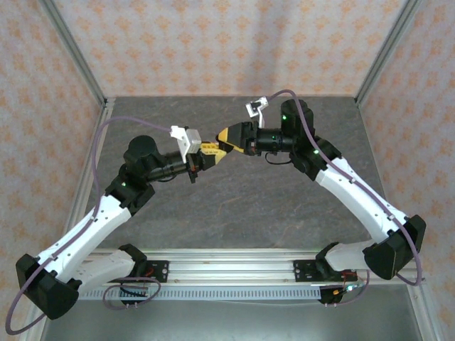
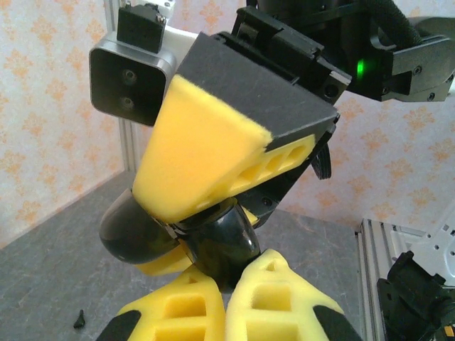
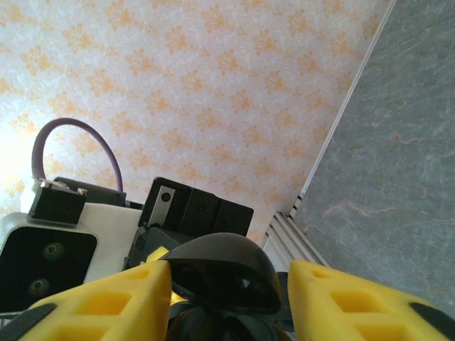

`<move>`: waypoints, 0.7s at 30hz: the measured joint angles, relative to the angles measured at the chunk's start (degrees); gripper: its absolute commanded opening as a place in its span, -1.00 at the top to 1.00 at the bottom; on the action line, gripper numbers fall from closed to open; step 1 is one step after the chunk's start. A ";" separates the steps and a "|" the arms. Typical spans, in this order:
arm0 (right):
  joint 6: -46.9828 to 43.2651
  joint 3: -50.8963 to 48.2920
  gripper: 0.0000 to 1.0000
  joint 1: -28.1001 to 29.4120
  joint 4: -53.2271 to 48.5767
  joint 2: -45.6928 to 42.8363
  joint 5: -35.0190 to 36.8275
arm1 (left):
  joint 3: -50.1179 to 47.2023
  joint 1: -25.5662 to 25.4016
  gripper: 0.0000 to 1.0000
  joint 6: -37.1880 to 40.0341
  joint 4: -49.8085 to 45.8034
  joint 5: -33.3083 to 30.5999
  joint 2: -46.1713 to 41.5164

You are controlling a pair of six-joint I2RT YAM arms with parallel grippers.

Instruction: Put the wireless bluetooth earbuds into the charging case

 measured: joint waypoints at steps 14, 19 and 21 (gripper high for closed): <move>2.36 -2.32 0.77 -0.42 5.27 -0.04 2.64 | 1.66 0.00 0.54 -0.07 -1.14 -2.19 1.42; 0.87 -4.00 0.80 0.72 6.05 -1.22 6.88 | 2.99 -0.02 0.14 -0.74 -2.73 -3.39 3.17; -0.20 -4.76 0.80 1.27 6.12 -2.19 9.11 | 3.23 -0.02 0.02 -1.01 -3.52 -3.63 3.63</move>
